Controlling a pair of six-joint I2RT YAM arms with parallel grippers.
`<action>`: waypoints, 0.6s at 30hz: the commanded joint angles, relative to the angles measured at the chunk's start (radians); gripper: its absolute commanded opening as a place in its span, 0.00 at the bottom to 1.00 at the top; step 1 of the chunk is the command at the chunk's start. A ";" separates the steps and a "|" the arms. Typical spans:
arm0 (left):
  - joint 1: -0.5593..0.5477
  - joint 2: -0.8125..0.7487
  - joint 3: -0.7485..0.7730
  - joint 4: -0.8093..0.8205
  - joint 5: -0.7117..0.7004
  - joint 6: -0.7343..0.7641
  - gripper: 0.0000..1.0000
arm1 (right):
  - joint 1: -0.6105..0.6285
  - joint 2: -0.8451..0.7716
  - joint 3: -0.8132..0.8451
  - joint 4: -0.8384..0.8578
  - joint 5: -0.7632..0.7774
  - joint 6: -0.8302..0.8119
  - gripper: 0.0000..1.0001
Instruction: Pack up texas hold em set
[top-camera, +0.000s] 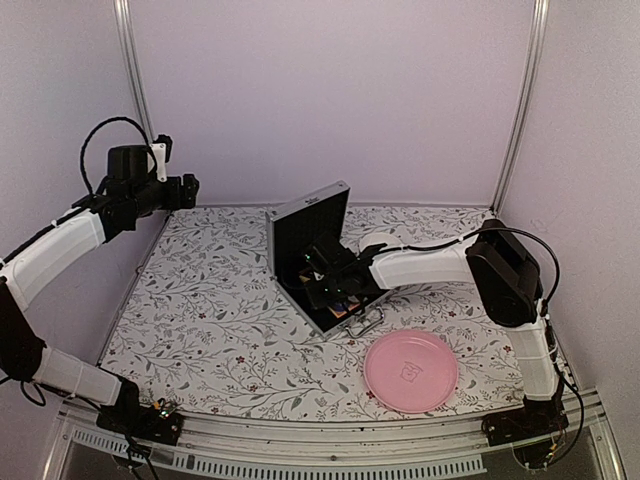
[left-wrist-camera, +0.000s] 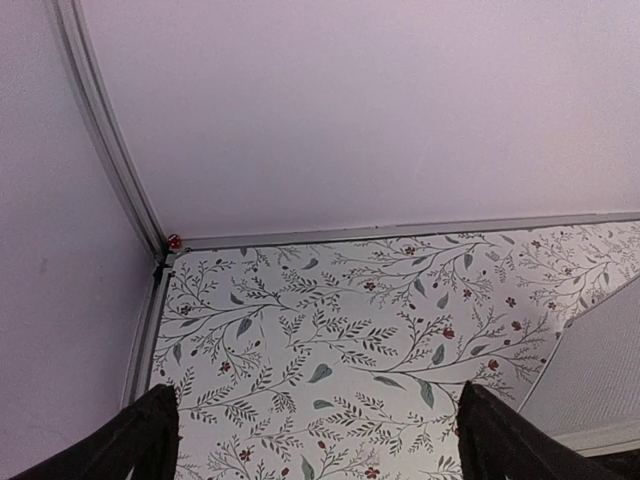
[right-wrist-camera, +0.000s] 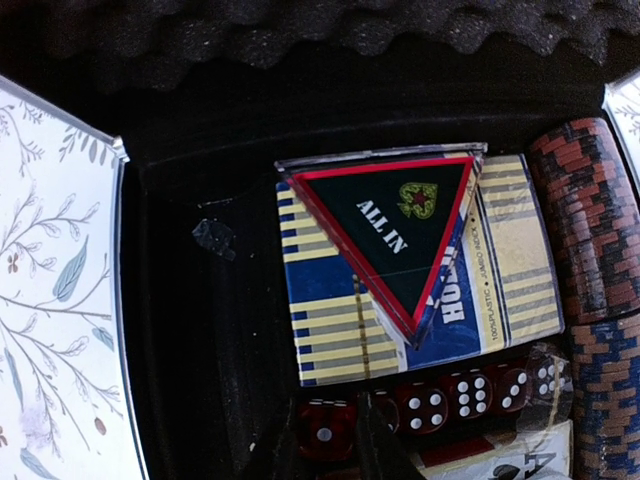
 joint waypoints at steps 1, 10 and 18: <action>-0.005 -0.024 0.025 -0.003 0.014 -0.009 0.97 | -0.008 0.026 0.014 -0.041 0.028 0.005 0.26; -0.005 -0.024 0.025 -0.002 0.012 -0.009 0.97 | -0.008 0.001 0.014 -0.047 0.043 0.001 0.33; -0.005 -0.026 0.026 -0.003 0.011 -0.009 0.97 | -0.009 -0.053 0.015 -0.047 0.012 0.001 0.40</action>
